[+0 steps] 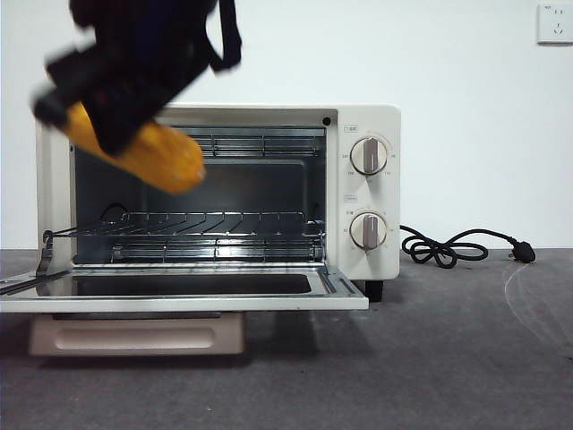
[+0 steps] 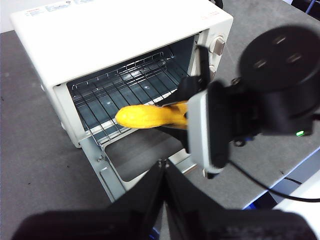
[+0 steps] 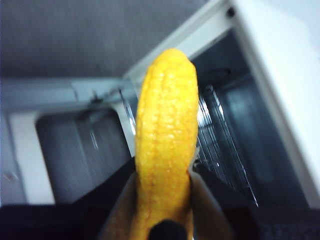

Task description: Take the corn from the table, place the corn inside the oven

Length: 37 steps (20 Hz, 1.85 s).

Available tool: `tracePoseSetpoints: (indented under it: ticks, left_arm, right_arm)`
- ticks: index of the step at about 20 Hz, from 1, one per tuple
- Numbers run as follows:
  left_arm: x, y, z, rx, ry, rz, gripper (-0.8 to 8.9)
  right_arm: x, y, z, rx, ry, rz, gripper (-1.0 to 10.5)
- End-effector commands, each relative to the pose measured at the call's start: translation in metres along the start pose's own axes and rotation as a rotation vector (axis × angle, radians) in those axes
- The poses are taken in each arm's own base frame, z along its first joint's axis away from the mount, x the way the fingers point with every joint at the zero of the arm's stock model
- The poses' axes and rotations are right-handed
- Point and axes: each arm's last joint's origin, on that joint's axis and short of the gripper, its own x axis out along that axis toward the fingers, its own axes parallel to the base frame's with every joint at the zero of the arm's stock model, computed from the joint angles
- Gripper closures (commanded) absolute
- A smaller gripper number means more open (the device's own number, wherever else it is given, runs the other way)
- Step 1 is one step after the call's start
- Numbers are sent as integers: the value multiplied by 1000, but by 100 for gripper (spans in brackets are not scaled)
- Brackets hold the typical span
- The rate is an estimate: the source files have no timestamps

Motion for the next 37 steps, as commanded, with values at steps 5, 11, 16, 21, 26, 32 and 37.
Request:
tracePoseSetpoints:
  ticks: [5, 11, 16, 21, 26, 32, 37]
  left_arm:
    - [1, 0, -2, -7, 3, 1, 819]
    - [1, 0, -2, -7, 4, 1, 819]
    - [1, 0, -2, -7, 3, 2, 819]
    - [2, 1, -1, -7, 2, 27, 819]
    - [2, 1, -1, -7, 2, 27, 819]
    - [2, 1, -1, -7, 3, 27, 819]
    - [2, 1, -2, -7, 3, 27, 819]
  right_arm:
    - [32, 1, -16, -83, 96, -64, 959]
    - [49, -14, -27, -104, 111, -124, 959]
    - [57, -27, -39, -104, 122, -116, 959]
    - [59, -30, -43, -103, 106, -85, 929]
    - [59, -30, -42, -63, 87, -72, 653]
    - [59, -30, -42, -58, 88, -71, 653]
    - [56, -24, -37, -37, 99, -93, 657]
